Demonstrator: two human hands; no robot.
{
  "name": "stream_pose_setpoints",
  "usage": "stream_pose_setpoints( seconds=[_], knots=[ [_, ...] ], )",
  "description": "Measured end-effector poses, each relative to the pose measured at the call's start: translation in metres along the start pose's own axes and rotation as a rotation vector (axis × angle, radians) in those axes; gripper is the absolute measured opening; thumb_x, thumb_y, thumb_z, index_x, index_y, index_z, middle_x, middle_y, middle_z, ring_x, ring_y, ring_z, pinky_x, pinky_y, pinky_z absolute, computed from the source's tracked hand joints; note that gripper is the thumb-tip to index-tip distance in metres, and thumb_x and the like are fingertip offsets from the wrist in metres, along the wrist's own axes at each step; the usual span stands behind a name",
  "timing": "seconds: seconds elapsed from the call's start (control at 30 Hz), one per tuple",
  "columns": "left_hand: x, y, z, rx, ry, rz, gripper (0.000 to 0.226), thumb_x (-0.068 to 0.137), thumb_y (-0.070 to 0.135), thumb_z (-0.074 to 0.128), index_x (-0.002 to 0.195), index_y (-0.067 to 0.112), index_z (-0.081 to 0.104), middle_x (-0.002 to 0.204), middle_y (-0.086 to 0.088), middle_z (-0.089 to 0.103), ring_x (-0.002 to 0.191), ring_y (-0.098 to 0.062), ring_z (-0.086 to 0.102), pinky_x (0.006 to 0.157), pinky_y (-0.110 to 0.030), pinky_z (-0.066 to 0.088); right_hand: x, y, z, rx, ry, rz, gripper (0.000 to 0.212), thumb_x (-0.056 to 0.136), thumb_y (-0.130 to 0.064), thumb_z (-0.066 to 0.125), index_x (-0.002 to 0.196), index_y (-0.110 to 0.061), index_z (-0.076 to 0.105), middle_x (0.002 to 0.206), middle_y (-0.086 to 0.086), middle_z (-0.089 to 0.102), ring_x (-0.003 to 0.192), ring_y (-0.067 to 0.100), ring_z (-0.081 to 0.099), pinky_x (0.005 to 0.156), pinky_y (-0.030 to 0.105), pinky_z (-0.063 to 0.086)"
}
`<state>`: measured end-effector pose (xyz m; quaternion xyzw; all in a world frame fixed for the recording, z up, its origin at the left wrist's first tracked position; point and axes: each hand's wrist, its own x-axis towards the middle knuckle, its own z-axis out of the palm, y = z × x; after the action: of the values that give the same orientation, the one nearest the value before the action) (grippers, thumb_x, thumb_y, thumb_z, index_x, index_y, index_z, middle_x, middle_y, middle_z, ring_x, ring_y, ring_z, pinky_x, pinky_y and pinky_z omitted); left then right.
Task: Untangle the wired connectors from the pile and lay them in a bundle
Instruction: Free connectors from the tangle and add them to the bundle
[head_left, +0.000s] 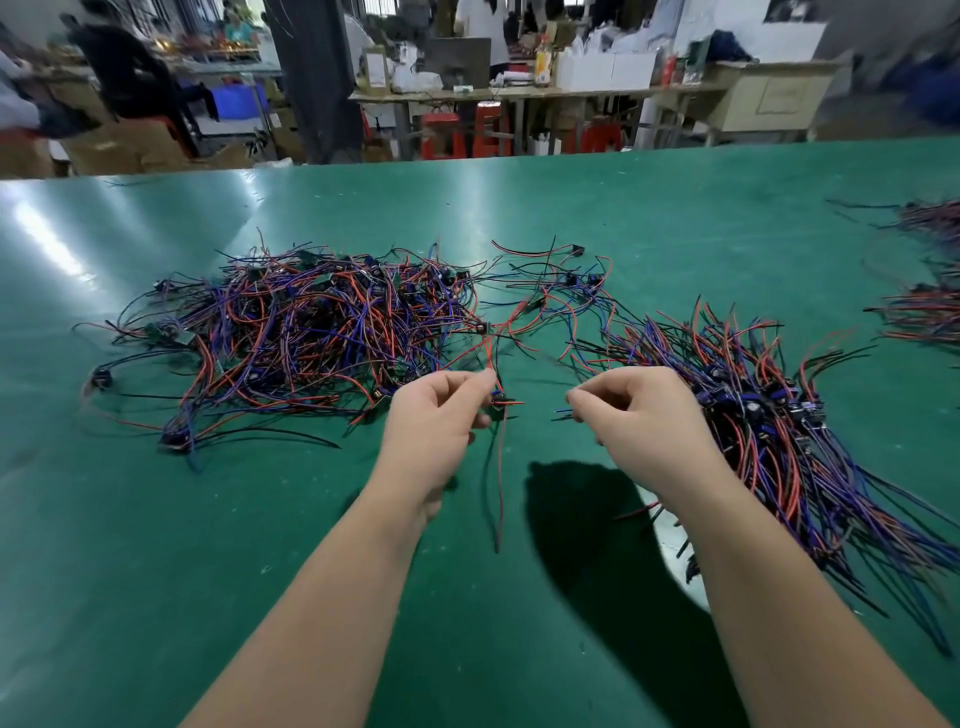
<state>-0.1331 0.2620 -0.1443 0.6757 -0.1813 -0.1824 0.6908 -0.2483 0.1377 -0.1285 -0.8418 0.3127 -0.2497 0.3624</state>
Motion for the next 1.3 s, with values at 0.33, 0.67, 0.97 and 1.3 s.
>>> stream_pose_setpoints(
  seconds=[0.33, 0.67, 0.97, 1.3],
  knots=[
    [-0.032, 0.021, 0.003, -0.067, -0.741, 0.162, 0.025, 0.073, 0.002, 0.067, 0.060, 0.022, 0.064, 0.078, 0.005, 0.067, 0.079, -0.004, 0.062, 0.073, -0.014, 0.046, 0.001, -0.014, -0.003, 1.069, -0.304, 0.324, 0.048, 0.065, -0.043, 0.068, 0.095, -0.006, 0.066, 0.074, 0.006, 0.071, 0.047, 0.008, 0.051, 0.043, 0.016, 0.041],
    [-0.037, 0.015, 0.007, 0.291, -0.849, 0.262, 0.019, 0.076, 0.035, 0.075, 0.066, 0.020, 0.067, 0.066, -0.013, 0.058, 0.065, -0.018, 0.048, 0.063, -0.032, 0.039, -0.003, -0.010, 0.000, 0.783, -0.279, 0.301, 0.007, 0.067, -0.006, 0.076, 0.066, -0.009, 0.070, 0.068, 0.013, 0.067, 0.046, 0.013, 0.046, 0.042, 0.019, 0.040],
    [-0.020, 0.020, 0.011, -0.049, -0.290, -0.165, 0.042, 0.100, 0.046, 0.032, 0.095, 0.017, 0.063, 0.075, -0.001, 0.068, 0.053, -0.010, 0.058, 0.049, -0.024, 0.049, -0.005, -0.017, -0.004, 1.027, -0.234, 0.099, 0.012, 0.055, -0.019, 0.075, 0.068, -0.017, 0.074, 0.074, 0.009, 0.072, 0.041, 0.009, 0.044, 0.040, 0.016, 0.034],
    [-0.026, 0.027, 0.009, -0.514, -0.248, 0.027, 0.034, 0.074, 0.035, 0.060, 0.095, 0.010, 0.068, 0.085, -0.007, 0.073, 0.077, -0.013, 0.070, 0.068, -0.024, 0.056, -0.010, -0.018, 0.005, 0.840, -0.372, 0.095, 0.015, 0.053, -0.023, 0.079, 0.066, -0.017, 0.074, 0.071, 0.009, 0.072, 0.044, 0.011, 0.053, 0.040, 0.016, 0.038]
  ],
)
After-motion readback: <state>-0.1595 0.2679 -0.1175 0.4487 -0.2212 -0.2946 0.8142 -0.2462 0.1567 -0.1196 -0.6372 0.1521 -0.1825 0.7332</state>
